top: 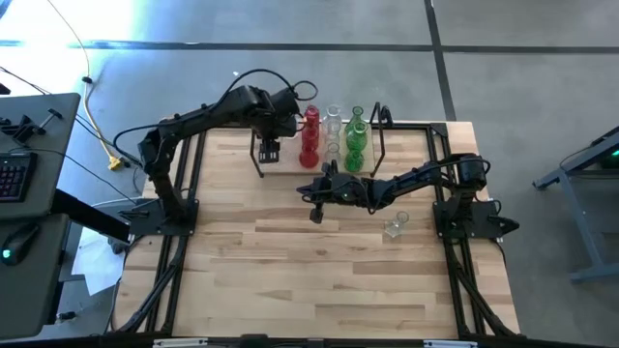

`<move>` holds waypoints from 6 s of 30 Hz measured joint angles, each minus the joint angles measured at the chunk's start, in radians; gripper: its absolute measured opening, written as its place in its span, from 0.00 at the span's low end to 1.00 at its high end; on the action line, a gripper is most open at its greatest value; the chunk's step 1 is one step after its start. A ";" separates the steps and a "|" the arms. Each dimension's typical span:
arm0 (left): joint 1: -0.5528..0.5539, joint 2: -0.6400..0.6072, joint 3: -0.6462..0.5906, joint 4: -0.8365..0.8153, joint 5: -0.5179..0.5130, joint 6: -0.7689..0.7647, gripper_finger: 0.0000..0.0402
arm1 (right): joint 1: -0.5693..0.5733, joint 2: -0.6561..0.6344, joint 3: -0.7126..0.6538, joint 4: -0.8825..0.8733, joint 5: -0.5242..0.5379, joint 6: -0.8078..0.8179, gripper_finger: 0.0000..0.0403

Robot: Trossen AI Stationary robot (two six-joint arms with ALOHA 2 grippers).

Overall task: Sort vases onto shelf
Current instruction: Put the bottom transparent vase aligned with the other transparent vase on the shelf

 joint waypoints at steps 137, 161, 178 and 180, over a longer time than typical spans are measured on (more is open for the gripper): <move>-0.001 -0.088 -0.356 0.503 -0.051 -0.159 0.00 | 0.001 0.000 0.000 -0.006 -0.022 -0.008 0.00; -0.020 -0.091 -0.330 0.363 -0.190 -0.158 0.00 | 0.000 0.000 0.000 -0.006 -0.022 -0.008 0.00; 0.021 -0.076 -0.330 0.438 -0.208 -0.176 0.00 | 0.001 0.000 0.000 -0.001 -0.022 -0.007 0.00; 0.020 -0.076 -0.331 0.456 -0.198 -0.176 0.00 | 0.001 0.000 0.000 -0.001 -0.022 -0.007 0.00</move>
